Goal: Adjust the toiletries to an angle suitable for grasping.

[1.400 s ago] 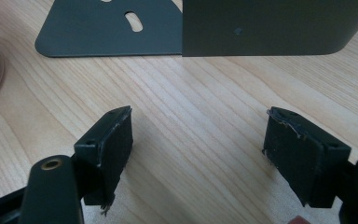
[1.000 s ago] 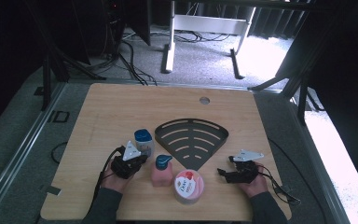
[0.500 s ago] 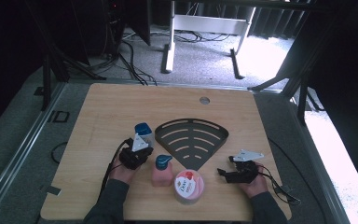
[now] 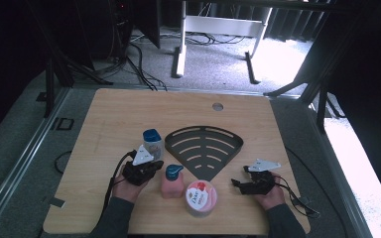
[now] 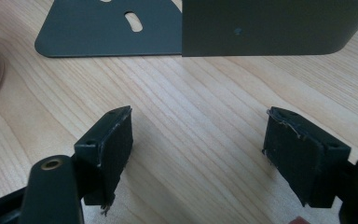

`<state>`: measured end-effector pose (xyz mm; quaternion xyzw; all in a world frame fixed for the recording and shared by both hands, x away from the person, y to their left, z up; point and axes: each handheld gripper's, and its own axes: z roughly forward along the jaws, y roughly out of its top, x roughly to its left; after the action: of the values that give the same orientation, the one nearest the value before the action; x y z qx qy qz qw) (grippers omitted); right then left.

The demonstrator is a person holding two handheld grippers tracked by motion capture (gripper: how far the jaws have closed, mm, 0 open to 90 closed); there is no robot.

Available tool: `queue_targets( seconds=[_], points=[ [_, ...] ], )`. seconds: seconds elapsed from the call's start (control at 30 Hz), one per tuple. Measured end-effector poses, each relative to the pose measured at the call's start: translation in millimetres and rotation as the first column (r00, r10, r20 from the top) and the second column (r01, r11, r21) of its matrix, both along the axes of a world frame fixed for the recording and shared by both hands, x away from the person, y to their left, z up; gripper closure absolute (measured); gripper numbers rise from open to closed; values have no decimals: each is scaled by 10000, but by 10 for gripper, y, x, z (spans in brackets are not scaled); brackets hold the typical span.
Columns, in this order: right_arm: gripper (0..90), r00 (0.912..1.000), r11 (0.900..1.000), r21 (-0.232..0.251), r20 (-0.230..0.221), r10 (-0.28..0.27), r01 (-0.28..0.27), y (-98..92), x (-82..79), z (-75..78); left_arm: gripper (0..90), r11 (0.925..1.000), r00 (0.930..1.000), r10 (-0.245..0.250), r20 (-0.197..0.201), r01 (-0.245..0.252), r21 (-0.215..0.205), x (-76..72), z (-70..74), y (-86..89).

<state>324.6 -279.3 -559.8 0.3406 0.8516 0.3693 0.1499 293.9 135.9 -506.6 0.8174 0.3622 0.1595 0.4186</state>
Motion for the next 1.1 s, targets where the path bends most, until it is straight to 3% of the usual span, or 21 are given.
queue_targets(
  seconds=[0.33,0.5,0.7,0.93,1.03,1.1],
  points=[
    [234,10000,10000,2,4,-15,15,1,-1,0,898,9936,9976,-681,139,691,-894,-420,251,63],
    [234,10000,10000,6,2,-21,21,1,-1,0,898,9909,9938,-1091,230,1105,-773,-542,310,-28],
    [234,10000,10000,1,1,-17,17,1,-1,0,898,9863,9888,-1486,141,1492,-703,-587,307,-119],
    [235,10000,10000,4,1,-22,22,1,-2,0,898,9752,9772,-2110,250,2122,-634,-539,278,-429],
    [234,10000,10000,1,1,-20,20,1,-2,0,898,9777,9779,-2083,164,2087,-248,-504,228,-509],
    [234,10000,10000,5,0,-25,25,1,-2,0,898,9770,9779,-2083,159,2088,-422,-495,206,-516]
  ],
)
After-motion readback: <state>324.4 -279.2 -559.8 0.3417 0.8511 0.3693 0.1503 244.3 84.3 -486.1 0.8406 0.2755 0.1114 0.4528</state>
